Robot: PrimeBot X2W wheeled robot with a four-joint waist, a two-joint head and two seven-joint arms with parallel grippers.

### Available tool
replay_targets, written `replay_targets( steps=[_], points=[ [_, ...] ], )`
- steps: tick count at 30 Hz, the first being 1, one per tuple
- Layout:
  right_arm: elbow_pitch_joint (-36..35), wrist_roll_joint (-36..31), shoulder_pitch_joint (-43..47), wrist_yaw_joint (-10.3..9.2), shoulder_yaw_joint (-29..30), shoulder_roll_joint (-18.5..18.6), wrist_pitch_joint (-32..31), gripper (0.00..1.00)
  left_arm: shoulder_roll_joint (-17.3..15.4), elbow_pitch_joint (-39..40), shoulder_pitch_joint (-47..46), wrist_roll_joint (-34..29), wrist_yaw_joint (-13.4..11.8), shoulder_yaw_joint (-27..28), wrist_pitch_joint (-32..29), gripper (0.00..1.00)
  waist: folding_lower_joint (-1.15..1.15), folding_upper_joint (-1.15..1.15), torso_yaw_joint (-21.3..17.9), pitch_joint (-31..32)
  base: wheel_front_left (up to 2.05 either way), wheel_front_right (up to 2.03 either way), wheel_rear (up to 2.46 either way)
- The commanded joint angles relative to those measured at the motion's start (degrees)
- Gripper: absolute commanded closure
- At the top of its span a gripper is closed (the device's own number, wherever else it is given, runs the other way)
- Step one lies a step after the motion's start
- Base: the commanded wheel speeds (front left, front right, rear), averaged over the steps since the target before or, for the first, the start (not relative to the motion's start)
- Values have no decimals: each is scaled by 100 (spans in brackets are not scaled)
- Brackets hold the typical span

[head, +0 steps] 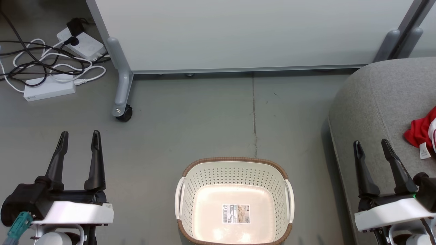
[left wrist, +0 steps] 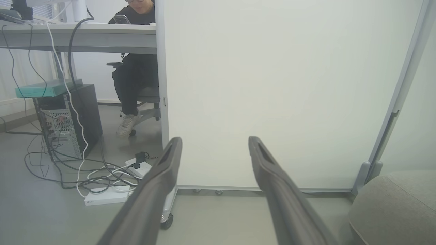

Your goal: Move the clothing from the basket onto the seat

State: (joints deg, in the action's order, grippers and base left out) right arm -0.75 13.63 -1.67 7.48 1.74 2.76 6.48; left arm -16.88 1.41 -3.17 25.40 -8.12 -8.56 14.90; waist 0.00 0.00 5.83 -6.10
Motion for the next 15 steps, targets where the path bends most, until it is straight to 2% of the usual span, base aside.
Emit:
replay_targets(
  steps=[1,2,5,6,10,15],
  points=[
    [-43,-32,84,4,34,29,-23,0,44,49,57,-39,85,66,19,0,0,0,-5,25,0,0,0],
    [-79,-45,159,4,64,30,-49,0,31,7,107,-115,257,118,19,0,0,0,-11,65,0,0,0],
    [-139,-49,255,4,107,29,-65,0,67,-69,124,-187,523,138,19,0,0,0,-12,109,0,0,0],
    [-167,-44,307,4,123,30,-69,0,99,-141,101,-238,687,185,19,0,0,0,-21,129,0,0,0],
    [-196,-53,352,4,112,30,-84,0,190,-321,99,-378,896,298,19,0,0,0,-51,135,0,0,0],
    [-226,-63,376,4,124,29,-77,0,300,-443,157,-624,1020,377,19,0,0,0,-67,115,0,0,0]
  ],
)
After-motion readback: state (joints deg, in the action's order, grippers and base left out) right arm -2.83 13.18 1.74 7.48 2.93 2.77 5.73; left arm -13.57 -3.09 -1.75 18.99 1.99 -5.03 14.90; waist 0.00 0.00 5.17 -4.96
